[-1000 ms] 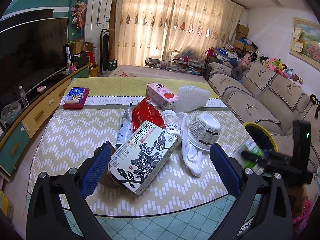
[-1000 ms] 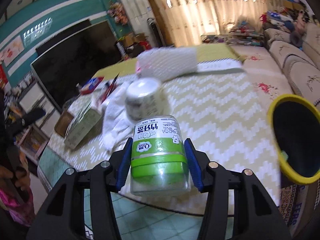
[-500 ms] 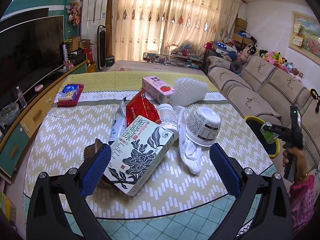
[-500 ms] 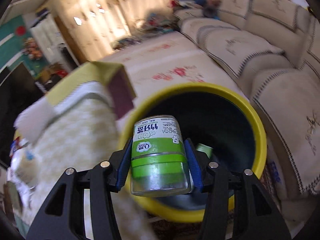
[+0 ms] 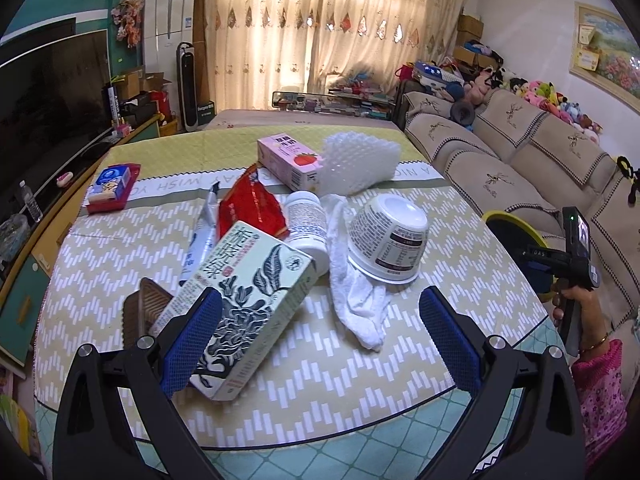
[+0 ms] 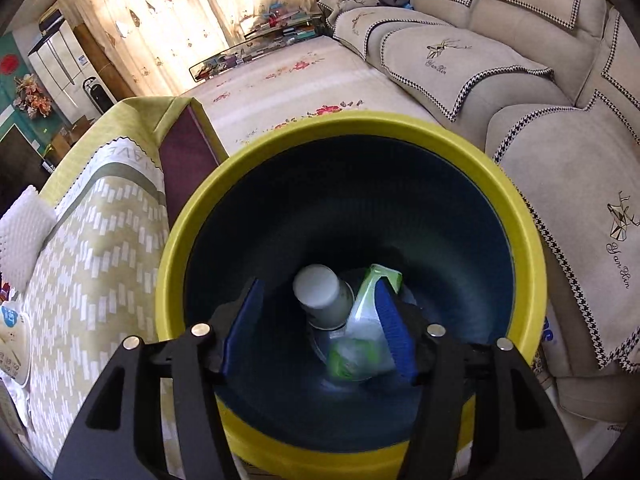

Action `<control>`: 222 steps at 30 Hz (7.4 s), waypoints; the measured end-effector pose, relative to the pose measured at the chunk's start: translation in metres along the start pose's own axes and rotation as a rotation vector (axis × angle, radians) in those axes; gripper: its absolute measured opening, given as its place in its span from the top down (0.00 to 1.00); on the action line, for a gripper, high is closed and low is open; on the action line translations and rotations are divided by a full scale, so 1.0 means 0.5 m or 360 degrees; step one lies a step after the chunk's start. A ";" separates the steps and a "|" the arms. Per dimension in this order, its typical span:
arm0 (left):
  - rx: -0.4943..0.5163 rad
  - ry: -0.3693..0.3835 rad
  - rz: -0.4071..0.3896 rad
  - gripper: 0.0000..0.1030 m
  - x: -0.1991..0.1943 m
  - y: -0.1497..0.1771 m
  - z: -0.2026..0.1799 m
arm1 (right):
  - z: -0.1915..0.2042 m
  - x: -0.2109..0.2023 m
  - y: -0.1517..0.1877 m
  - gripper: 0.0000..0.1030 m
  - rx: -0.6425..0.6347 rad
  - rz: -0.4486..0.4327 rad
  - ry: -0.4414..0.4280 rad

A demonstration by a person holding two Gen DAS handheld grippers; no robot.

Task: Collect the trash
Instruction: 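Carry the green-labelled bottle over the yellow bin and release it with the right tool, then grasp the upturned white paper bowl with the left tool, then carry the paper bowl toward the bin with left tool while right pinches the tissue, then carry the white tissue over the yellow bin and release it with the right tool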

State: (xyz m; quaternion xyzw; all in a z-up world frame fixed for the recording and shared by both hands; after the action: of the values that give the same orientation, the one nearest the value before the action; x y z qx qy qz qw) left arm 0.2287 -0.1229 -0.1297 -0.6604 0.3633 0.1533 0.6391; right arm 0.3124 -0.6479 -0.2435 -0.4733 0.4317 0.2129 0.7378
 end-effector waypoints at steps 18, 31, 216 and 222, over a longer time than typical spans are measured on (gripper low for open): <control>0.0343 0.0250 0.0031 0.06 0.149 -0.108 -0.142 | 0.014 -0.068 0.034 0.38 -0.0024 -0.0053 -0.0095; 0.0442 0.0267 0.0135 0.16 0.245 -0.114 -0.160 | -0.001 -0.044 0.052 0.38 0.0007 -0.0002 -0.0119; -0.0145 -0.0057 -0.0264 0.05 -0.151 -0.005 0.095 | 0.338 -0.456 0.019 0.99 -0.0653 -0.0412 -0.0586; -0.0146 -0.0042 -0.0242 0.05 -0.137 -0.006 0.081 | 0.268 -0.485 -0.082 0.99 -0.0582 -0.0509 -0.0459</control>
State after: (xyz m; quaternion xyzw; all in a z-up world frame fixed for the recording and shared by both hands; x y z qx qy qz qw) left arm 0.1941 -0.0652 -0.0870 -0.7126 0.2962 0.1295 0.6227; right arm 0.2703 -0.5256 0.0051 -0.6255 0.1965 0.2334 0.7181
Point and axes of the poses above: each gripper's, at about its wrist camera, not at the fingertips, and x roughly the way its jaws point, z to its left, y to its underside, the point moved 5 cm from there along x, roughly the way its jaws point, and after that the axes turned 3 degrees about y, right-handed, at the moved point
